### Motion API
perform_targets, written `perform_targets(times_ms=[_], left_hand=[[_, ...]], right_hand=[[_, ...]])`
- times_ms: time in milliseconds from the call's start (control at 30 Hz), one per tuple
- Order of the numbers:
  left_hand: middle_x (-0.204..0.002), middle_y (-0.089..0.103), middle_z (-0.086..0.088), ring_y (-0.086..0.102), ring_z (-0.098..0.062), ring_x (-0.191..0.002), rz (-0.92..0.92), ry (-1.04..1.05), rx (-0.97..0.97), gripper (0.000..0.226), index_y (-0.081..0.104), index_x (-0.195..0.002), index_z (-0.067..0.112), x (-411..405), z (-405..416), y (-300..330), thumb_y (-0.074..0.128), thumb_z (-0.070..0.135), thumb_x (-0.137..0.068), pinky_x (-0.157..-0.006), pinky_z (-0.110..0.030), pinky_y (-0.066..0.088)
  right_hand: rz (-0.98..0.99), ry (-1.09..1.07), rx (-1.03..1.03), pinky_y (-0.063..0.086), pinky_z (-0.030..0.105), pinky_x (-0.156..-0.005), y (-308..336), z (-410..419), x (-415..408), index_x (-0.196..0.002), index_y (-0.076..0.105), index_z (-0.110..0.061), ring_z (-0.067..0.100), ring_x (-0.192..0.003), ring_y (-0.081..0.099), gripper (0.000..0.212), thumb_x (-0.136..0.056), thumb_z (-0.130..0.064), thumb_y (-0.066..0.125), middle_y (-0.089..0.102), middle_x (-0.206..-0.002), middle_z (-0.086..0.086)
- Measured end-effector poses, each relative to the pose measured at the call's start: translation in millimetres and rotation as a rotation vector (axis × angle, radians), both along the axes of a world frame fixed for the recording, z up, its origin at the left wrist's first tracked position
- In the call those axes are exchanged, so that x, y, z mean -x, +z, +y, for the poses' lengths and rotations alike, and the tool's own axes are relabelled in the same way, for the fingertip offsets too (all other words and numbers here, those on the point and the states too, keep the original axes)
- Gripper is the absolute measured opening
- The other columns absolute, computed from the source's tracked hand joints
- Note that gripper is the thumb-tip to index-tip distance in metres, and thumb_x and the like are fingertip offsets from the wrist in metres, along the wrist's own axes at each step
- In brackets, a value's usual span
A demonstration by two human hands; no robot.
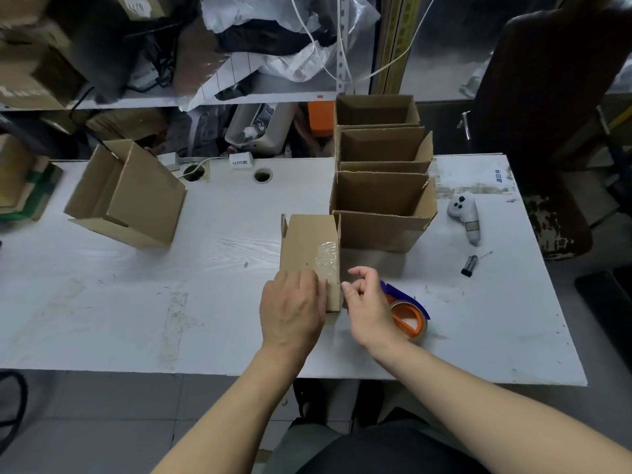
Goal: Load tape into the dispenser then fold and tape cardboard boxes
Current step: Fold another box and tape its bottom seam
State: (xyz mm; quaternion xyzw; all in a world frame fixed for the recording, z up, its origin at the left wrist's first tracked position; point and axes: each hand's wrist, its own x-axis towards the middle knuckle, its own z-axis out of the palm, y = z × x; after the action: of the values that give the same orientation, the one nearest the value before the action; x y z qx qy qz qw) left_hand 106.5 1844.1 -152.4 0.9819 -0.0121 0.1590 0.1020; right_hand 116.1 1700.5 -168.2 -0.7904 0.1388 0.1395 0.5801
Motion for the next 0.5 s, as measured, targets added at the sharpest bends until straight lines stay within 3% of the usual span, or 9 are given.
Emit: perform_targets(times_ms=[33,133,233,300,400,500], left_hand=[[-0.079,0.057,-0.008,0.053,-0.034,-0.072,0.031,0.054,0.006,0.022,0.060,-0.091,0.014,1.0,0.5,-0.2,0.064,0.035,-0.096,-0.061,-0.042,0.037],[-0.123,0.056,-0.010,0.050,-0.036,-0.109,0.186,0.282,0.147,0.065,0.050,-0.135,0.010,1.5,2.5,0.2,0.065,0.055,-0.090,-0.083,-0.049,0.045],[-0.152,0.043,-0.009,0.044,-0.036,-0.129,0.344,0.300,0.352,0.076,0.029,-0.155,0.014,2.6,3.2,-0.7,0.051,0.059,-0.098,-0.102,-0.053,0.043],[-0.154,0.044,-0.010,0.046,-0.036,-0.128,0.361,0.235,0.407,0.072,0.023,-0.159,0.013,2.9,3.9,-2.7,0.043,0.054,-0.103,-0.105,-0.052,0.042],[-0.153,0.047,-0.009,0.047,-0.033,-0.128,0.360,0.245,0.448,0.067,0.021,-0.159,0.015,0.0,5.2,0.1,0.037,0.052,-0.105,-0.104,-0.052,0.042],[-0.149,0.051,-0.003,0.050,-0.032,-0.128,0.410,0.314,0.398,0.095,0.024,-0.155,0.020,-2.1,0.6,8.3,0.047,0.082,-0.088,-0.101,-0.053,0.046]], right_hand=[[-0.018,-0.003,0.014,0.052,0.036,-0.081,-2.1,4.2,2.2,-0.124,0.047,-0.032,0.023,-0.091,0.061,0.019,-0.107,-0.026,0.053,0.061,-0.094,0.005],[-0.026,0.025,0.053,0.044,0.021,-0.075,0.7,11.5,5.4,-0.135,0.043,-0.028,0.018,-0.094,0.058,0.025,-0.110,-0.027,0.045,0.057,-0.100,0.000],[0.086,0.182,0.113,0.045,0.024,-0.099,0.1,7.9,2.3,-0.153,0.031,-0.027,0.016,-0.121,0.054,0.046,-0.110,-0.018,0.045,0.051,-0.135,-0.002],[0.169,0.221,0.214,0.044,0.033,-0.109,1.6,1.2,1.0,-0.158,0.028,-0.023,0.019,-0.131,0.049,0.058,-0.106,-0.011,0.050,0.040,-0.151,0.003],[0.038,0.077,0.262,0.048,0.039,-0.109,6.4,-8.5,8.8,-0.149,0.047,-0.025,0.014,-0.125,0.051,0.043,-0.107,-0.023,0.048,0.050,-0.137,-0.004],[-0.038,0.063,0.140,0.046,0.029,-0.109,12.3,-11.5,25.8,-0.147,0.055,-0.026,0.000,-0.120,0.052,0.041,-0.106,-0.032,0.052,0.054,-0.130,-0.016]])
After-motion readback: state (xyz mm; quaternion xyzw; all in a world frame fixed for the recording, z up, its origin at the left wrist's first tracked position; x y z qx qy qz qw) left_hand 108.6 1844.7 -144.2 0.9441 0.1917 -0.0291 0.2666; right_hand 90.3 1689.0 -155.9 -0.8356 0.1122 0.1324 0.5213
